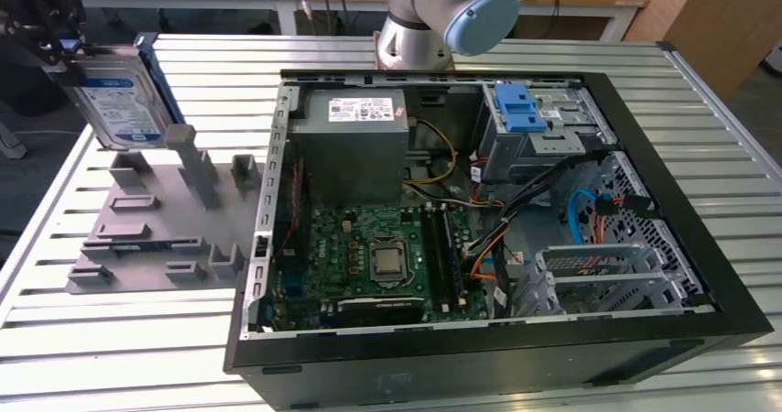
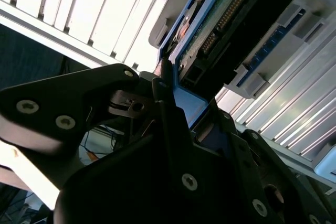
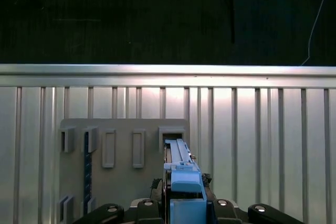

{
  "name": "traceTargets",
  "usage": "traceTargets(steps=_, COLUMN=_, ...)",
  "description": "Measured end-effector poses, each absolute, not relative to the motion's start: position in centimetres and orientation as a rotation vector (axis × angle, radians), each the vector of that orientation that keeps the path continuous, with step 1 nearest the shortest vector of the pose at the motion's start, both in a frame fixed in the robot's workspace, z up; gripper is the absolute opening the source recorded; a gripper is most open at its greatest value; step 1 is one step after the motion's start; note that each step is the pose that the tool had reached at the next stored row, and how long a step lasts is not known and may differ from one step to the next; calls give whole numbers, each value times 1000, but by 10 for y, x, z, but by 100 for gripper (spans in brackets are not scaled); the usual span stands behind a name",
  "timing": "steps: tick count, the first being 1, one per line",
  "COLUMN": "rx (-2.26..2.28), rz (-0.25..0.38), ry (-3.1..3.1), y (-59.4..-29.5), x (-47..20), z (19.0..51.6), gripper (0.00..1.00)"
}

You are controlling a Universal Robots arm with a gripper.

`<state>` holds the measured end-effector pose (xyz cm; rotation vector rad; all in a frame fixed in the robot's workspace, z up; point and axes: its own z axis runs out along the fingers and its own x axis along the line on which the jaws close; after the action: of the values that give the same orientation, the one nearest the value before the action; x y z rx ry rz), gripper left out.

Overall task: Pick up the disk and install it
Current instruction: 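Pick up the disk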

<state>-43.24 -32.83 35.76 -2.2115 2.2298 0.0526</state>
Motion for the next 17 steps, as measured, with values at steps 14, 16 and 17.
traceTargets(steps=14, rx=-2208, rz=60, ry=2226, y=-328, x=-432, z=378, gripper=36)
traceTargets(steps=16, rx=-2207, rz=62, ry=2225, y=-328, x=-432, z=381, gripper=36)
traceTargets(steps=17, rx=-2206, rz=63, ry=2225, y=-328, x=-432, z=382, gripper=36)
